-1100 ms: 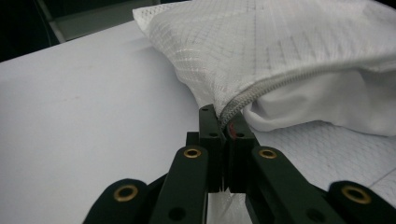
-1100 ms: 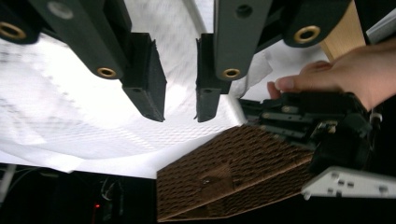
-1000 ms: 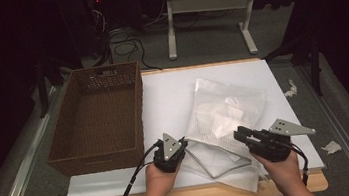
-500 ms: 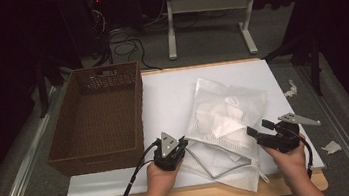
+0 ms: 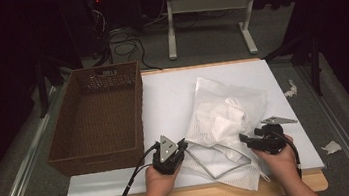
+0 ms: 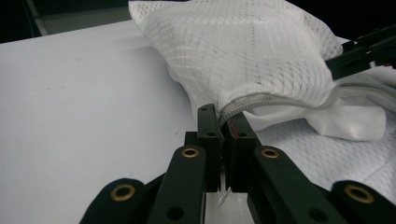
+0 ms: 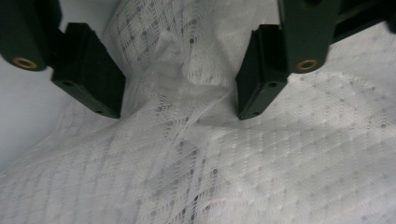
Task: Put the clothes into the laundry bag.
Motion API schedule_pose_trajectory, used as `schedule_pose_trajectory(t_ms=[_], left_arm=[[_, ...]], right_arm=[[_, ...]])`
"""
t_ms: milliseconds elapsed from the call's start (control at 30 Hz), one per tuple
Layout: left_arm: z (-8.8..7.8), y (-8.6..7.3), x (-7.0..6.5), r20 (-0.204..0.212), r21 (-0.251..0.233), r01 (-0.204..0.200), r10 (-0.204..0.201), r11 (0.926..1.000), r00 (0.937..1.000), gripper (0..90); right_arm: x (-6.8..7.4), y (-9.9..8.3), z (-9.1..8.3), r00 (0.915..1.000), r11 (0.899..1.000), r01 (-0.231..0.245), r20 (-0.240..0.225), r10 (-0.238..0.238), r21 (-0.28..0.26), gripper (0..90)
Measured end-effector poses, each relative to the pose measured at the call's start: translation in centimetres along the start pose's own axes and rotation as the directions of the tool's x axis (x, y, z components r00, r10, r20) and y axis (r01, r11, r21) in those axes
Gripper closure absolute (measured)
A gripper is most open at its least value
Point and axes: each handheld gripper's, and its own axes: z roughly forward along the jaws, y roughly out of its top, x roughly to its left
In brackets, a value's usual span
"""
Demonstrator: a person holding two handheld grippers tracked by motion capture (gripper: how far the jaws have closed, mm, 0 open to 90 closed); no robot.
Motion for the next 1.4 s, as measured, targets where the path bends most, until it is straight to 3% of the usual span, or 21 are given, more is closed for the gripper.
schedule_pose_trajectory(t_ms=[33, 67, 100, 167, 300, 367, 433, 600, 667, 733, 867, 1000, 1133, 1267, 1400], left_arm=[[0.0, 0.1, 0.0, 0.000, 0.000, -0.009, 0.009, 1.0000, 1.0000, 86.6], [0.0, 0.1, 0.0, 0.000, 0.000, -0.009, 0.009, 1.0000, 1.0000, 86.6], [0.0, 0.0, 0.0, -0.002, -0.001, -0.009, 0.009, 1.0000, 1.0000, 86.6], [0.1, -0.1, 0.1, -0.008, 0.005, -0.010, 0.010, 0.9999, 0.9999, 86.6], [-0.1, -0.1, 0.2, -0.019, 0.009, -0.009, 0.010, 0.9999, 0.9998, 86.7], [-0.2, -0.1, 0.2, -0.023, 0.006, -0.011, 0.011, 0.9999, 0.9997, 86.8], [-0.8, 0.2, 0.0, -0.032, -0.009, -0.048, 0.048, 0.9988, 0.9983, 87.3], [-1.3, 0.4, -0.3, -0.033, -0.029, -0.065, 0.064, 0.9975, 0.9974, 86.9], [-1.0, 0.3, -0.3, -0.041, -0.021, -0.073, 0.072, 0.9971, 0.9965, 85.8], [-0.2, -0.2, 0.0, -0.062, 0.021, -0.102, 0.103, 0.9945, 0.9927, 83.5], [0.4, -0.8, 0.7, -0.063, 0.066, -0.046, 0.050, 0.9968, 0.9968, 78.9], [0.3, -0.8, 0.8, -0.059, 0.064, -0.043, 0.046, 0.9970, 0.9972, 72.1], [0.1, -0.4, 1.0, -0.059, 0.058, -0.025, 0.029, 0.9980, 0.9978, 59.3], [-0.1, -0.1, 1.0, -0.066, 0.050, -0.014, 0.018, 0.9986, 0.9977, 46.2], [-0.4, 0.3, 0.7, -0.043, 0.045, -0.002, 0.004, 0.9990, 0.9991, 35.6]], right_arm=[[0.4, -0.2, 0.4, 0.9993, 0.999, 0.037, 0.007, -0.037, 0.006, 52.5], [0.4, -0.2, 0.4, 0.9993, 0.999, 0.037, 0.007, -0.037, 0.006, 52.5], [0.5, 0.1, 0.6, 0.9987, 0.999, 0.051, -0.010, -0.051, 0.014, 64.3], [0.7, 0.3, 0.8, 0.9976, 0.997, 0.068, -0.017, -0.068, 0.027, 77.6], [0.7, 1.0, 1.2, 0.9963, 0.996, 0.079, -0.036, -0.078, 0.027, 85.5], [0.7, 1.3, 1.5, 0.9959, 0.996, 0.082, -0.039, -0.081, 0.028, 85.7], [0.7, 2.2, 2.1, 0.9937, 0.994, 0.111, -0.020, -0.110, 0.009, 85.9], [0.8, 3.7, 3.1, 0.9898, 0.989, 0.142, -0.013, -0.142, -0.030, 85.9], [0.6, 4.8, 4.1, 0.9868, 0.986, 0.162, -0.002, -0.162, -0.049, 85.8], [0.2, 5.3, 4.6, 0.9867, 0.986, 0.162, 0.008, -0.162, -0.046, 85.7], [-0.5, 5.2, 4.8, 0.9895, 0.989, 0.144, -0.005, -0.144, -0.019, 82.4], [-0.7, 4.9, 4.4, 0.9900, 0.990, 0.141, -0.008, -0.141, -0.020, 78.8], [-0.7, 5.0, 3.4, 0.9919, 0.991, 0.121, -0.032, -0.123, -0.059, 67.4], [-0.3, 5.0, 2.3, 0.9896, 0.987, 0.136, -0.035, -0.140, -0.090, 59.8], [-0.1, 5.0, 0.9, 0.9888, 0.983, 0.138, -0.039, -0.144, -0.124, 49.1]])
